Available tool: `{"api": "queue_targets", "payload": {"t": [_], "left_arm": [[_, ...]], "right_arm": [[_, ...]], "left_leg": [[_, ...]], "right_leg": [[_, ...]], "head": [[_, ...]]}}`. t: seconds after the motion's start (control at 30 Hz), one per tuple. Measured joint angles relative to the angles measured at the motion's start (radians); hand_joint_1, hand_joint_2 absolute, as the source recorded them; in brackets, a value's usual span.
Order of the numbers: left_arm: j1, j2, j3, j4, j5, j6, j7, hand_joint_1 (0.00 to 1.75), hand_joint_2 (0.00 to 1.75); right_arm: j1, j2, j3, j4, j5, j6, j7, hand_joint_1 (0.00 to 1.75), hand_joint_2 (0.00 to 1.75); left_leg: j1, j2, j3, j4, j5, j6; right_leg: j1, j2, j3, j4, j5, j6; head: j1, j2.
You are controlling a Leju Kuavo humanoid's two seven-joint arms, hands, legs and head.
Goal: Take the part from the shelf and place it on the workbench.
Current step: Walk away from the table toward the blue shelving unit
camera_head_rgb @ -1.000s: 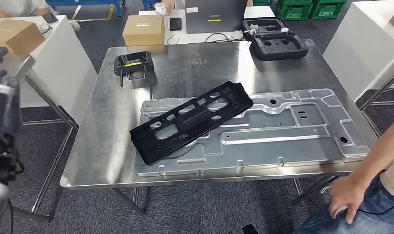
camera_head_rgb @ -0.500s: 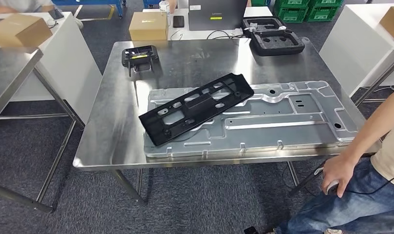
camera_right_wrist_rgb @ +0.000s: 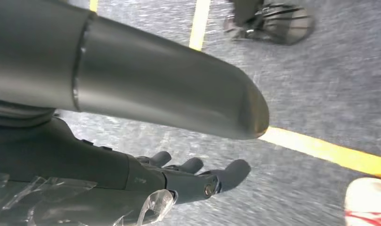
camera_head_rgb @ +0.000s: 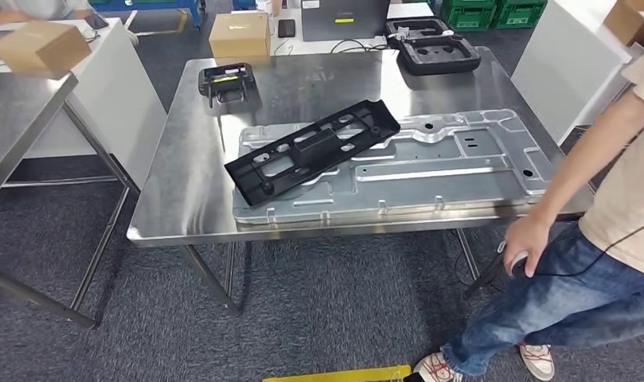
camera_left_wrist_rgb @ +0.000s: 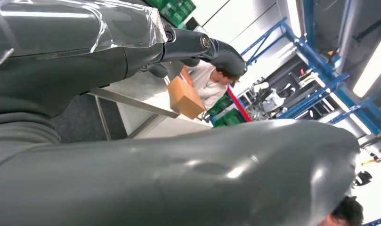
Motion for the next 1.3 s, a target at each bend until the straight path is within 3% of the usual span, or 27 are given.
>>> {"api": "queue_targets", "payload": {"t": [0.1,0.13,0.17,0.2,0.27,0.33,0.37,0.4,0.47,0.5,0.53,0.6,0.63,0.67,0.7,0.73,0.8,0.87,0.9,0.97,1.0,1.07,1.13,1.17,1.2,1.23,1.3], "left_arm": [[0.004,0.0,0.0,0.0,-0.001,-0.001,-0.002,0.0,0.0],[0.006,0.0,-0.001,0.0,0.0,-0.001,-0.002,0.0,0.0],[0.008,0.0,-0.001,0.0,0.0,-0.001,-0.002,0.0,0.0],[0.008,0.0,-0.001,0.0,0.0,-0.001,-0.002,0.0,0.0],[0.007,0.0,-0.001,0.0,-0.001,-0.001,-0.002,0.0,0.0],[0.001,0.0,0.0,-0.001,-0.001,-0.001,-0.002,0.0,0.0],[-0.001,0.0,0.0,-0.001,-0.001,-0.002,-0.003,0.0,0.0],[-0.003,0.0,0.0,-0.002,-0.002,-0.002,-0.004,0.0,0.0],[-0.003,-0.001,-0.002,-0.002,-0.001,-0.002,-0.006,0.0,0.0],[-0.003,-0.001,-0.003,-0.002,0.0,-0.002,-0.006,0.0,0.0],[-0.003,-0.002,-0.004,-0.002,0.0,-0.003,-0.007,0.0,0.0],[-0.003,-0.002,-0.005,-0.002,0.001,-0.003,-0.008,0.0,0.0],[-0.003,-0.002,-0.006,-0.002,0.002,-0.003,-0.01,0.0,0.0],[-0.002,-0.003,-0.007,-0.002,0.002,-0.003,-0.011,0.0,0.0],[-0.002,-0.003,-0.007,-0.002,0.003,-0.003,-0.012,0.0,0.0],[-0.002,-0.003,-0.007,-0.002,0.004,-0.003,-0.013,0.0,0.0],[-0.002,-0.004,-0.007,-0.002,0.006,-0.003,-0.014,0.0,0.0],[-0.003,-0.004,-0.007,-0.002,0.007,-0.002,-0.014,0.0,0.0],[-0.004,-0.004,-0.007,-0.002,0.007,-0.002,-0.015,0.0,0.0],[-0.005,-0.004,-0.007,-0.002,0.009,-0.001,-0.015,0.0,0.0],[-0.005,-0.004,-0.007,-0.002,0.01,-0.001,-0.015,0.0,0.0],[-0.004,-0.004,-0.007,-0.002,0.01,-0.001,-0.015,0.0,0.0],[-0.003,-0.004,-0.007,-0.002,0.011,-0.001,-0.015,0.0,0.0],[-0.002,-0.004,-0.008,-0.002,0.011,-0.001,-0.015,0.0,0.0],[-0.002,-0.004,-0.008,-0.002,0.011,-0.001,-0.015,0.0,0.0],[-0.002,-0.004,-0.008,-0.002,0.011,-0.001,-0.015,0.0,0.0],[-0.004,-0.004,-0.007,-0.002,0.011,-0.001,-0.016,0.0,0.0]], "right_arm": [[0.0,0.0,0.0,0.0,0.0,0.0,0.0,0.0,0.0],[0.001,0.0,-0.001,0.0,0.0,0.0,0.0,0.0,0.0],[0.002,0.0,-0.001,0.0,0.0,0.0,0.0,0.0,0.0],[0.003,0.0,-0.001,0.0,0.0,0.0,0.0,0.0,0.0],[0.003,0.0,-0.001,0.0,0.0,0.0,0.0,0.0,0.0],[0.003,0.0,-0.001,0.0,0.0,0.0,0.0,0.0,0.0],[0.003,0.0,-0.001,0.0,0.0,0.0,0.0,0.0,0.0],[0.004,0.0,-0.001,0.0,0.0,0.0,0.0,0.0,0.0],[0.007,-0.002,-0.002,0.0,-0.002,-0.001,0.0,0.0,0.0],[0.008,-0.003,-0.003,0.001,-0.003,-0.001,0.0,0.0,0.0],[0.01,-0.004,-0.004,0.001,-0.004,-0.001,0.0,0.0,0.0],[0.013,-0.005,-0.006,0.001,-0.005,-0.001,0.0,0.0,0.0],[0.014,-0.005,-0.007,0.001,-0.005,0.0,0.0,0.0,0.0],[0.015,-0.005,-0.007,0.001,-0.006,0.0,0.0,0.0,0.0],[0.016,-0.005,-0.008,0.001,-0.006,0.0,0.0,0.0,0.0],[0.015,-0.005,-0.008,0.001,-0.006,-0.001,0.0,0.0,0.0],[0.014,-0.006,-0.009,0.001,-0.006,-0.001,0.0,0.0,0.0],[0.014,-0.008,-0.01,0.001,-0.006,-0.001,0.0,0.0,0.0],[0.013,-0.009,-0.011,0.001,-0.006,-0.001,0.0,0.0,0.0],[0.014,-0.007,-0.013,0.001,-0.006,-0.001,0.0,0.0,0.0],[0.014,-0.006,-0.013,0.001,-0.006,-0.001,0.0,0.0,0.0],[0.013,-0.005,-0.014,0.001,-0.006,-0.001,0.0,0.0,0.0],[0.013,-0.005,-0.015,0.001,-0.006,-0.001,0.0,0.0,0.0],[0.013,-0.005,-0.015,0.001,-0.006,-0.001,0.0,0.0,0.0],[0.013,-0.005,-0.015,0.001,-0.006,-0.001,0.0,0.0,0.0],[0.013,-0.005,-0.015,0.001,-0.006,-0.001,0.0,0.0,0.0],[0.012,-0.004,-0.015,0.001,-0.006,-0.001,0.0,0.0,0.0]], "left_leg": [[0.006,-0.001,-0.055,0.189,-0.158,-0.014],[0.007,-0.001,-0.066,0.258,-0.187,-0.017],[0.007,-0.001,-0.064,0.301,-0.19,-0.019],[0.007,-0.001,-0.047,0.311,-0.171,-0.02],[0.007,-0.001,0.042,0.22,-0.119,-0.016],[0.003,-0.001,0.166,0.049,-0.127,-0.006],[0.0,-0.002,0.204,-0.012,-0.142,-0.001],[-0.004,-0.002,0.221,-0.045,-0.152,0.005],[-0.003,0.0,0.204,-0.049,-0.14,0.019],[-0.002,0.002,0.192,-0.048,-0.129,0.029],[0.001,0.003,0.18,-0.049,-0.117,0.037],[0.0,0.004,0.152,-0.048,-0.093,0.047],[-0.001,0.004,0.137,-0.047,-0.08,0.047],[-0.002,0.004,0.122,-0.046,-0.067,0.046],[-0.003,0.004,0.105,-0.043,-0.056,0.045],[-0.003,0.004,0.089,-0.039,-0.045,0.043],[-0.004,0.004,0.062,-0.03,-0.028,0.036],[-0.006,0.006,0.048,-0.023,-0.013,0.025],[-0.007,0.007,0.044,-0.023,-0.004,0.019],[-0.004,0.008,0.036,-0.022,0.007,0.006],[-0.002,0.007,0.027,-0.01,-0.008,0.0],[0.003,0.005,-0.007,0.076,-0.092,-0.011],[0.005,0.005,-0.046,0.22,-0.187,-0.02],[0.006,0.005,-0.054,0.277,-0.204,-0.023],[0.006,0.005,-0.047,0.303,-0.197,-0.023],[0.006,0.005,-0.021,0.291,-0.172,-0.022],[0.004,0.005,0.078,0.171,-0.126,-0.014]], "right_leg": [[0.0,-0.006,-0.045,0.0,0.039,-0.014],[0.0,-0.007,-0.062,0.001,0.052,-0.014],[0.001,-0.008,-0.08,0.001,0.065,-0.014],[0.001,-0.008,-0.099,0.002,0.079,-0.013],[0.001,-0.006,-0.132,0.004,0.106,-0.008],[0.004,-0.004,-0.154,0.007,0.128,0.001],[0.005,-0.003,-0.16,0.008,0.139,0.006],[0.006,-0.002,-0.165,0.006,0.15,0.012],[0.004,-0.002,-0.177,0.008,0.159,0.023],[0.003,-0.001,-0.187,0.026,0.136,0.027],[0.002,-0.001,-0.201,0.065,0.092,0.031],[-0.001,-0.001,-0.236,0.199,-0.022,0.037],[-0.001,-0.001,-0.249,0.271,-0.057,0.039],[-0.002,-0.001,-0.252,0.322,-0.065,0.041],[-0.002,-0.001,-0.241,0.344,-0.049,0.041],[-0.002,-0.001,-0.212,0.328,-0.019,0.04],[0.0,0.0,-0.105,0.197,0.014,0.033],[0.004,0.001,-0.01,0.053,-0.007,0.024],[0.007,0.002,0.01,0.017,-0.019,0.019],[0.007,0.001,0.0,0.008,-0.01,0.005],[0.006,0.0,-0.009,0.008,0.001,-0.003],[0.004,-0.005,-0.036,0.007,0.026,-0.015],[0.006,-0.008,-0.067,0.008,0.05,-0.021],[0.008,-0.009,-0.084,0.009,0.063,-0.021],[0.009,-0.009,-0.1,0.009,0.075,-0.021],[0.01,-0.008,-0.117,0.01,0.088,-0.02],[0.012,-0.007,-0.146,0.012,0.111,-0.016]], "head": [[-0.002,0.0],[-0.003,0.0],[-0.003,0.0],[-0.003,0.0],[-0.003,0.0],[-0.003,0.0],[-0.002,0.0],[-0.002,0.0],[-0.002,0.0],[-0.002,0.0],[-0.001,0.0],[0.002,0.0],[0.003,0.0],[0.003,0.0],[0.003,0.0],[0.004,0.0],[0.004,0.0],[0.003,0.0],[0.003,0.0],[0.003,0.0],[0.002,0.0],[0.002,0.0],[0.001,0.0],[0.001,0.0],[0.001,0.0],[0.001,0.0],[0.001,0.0]]}}
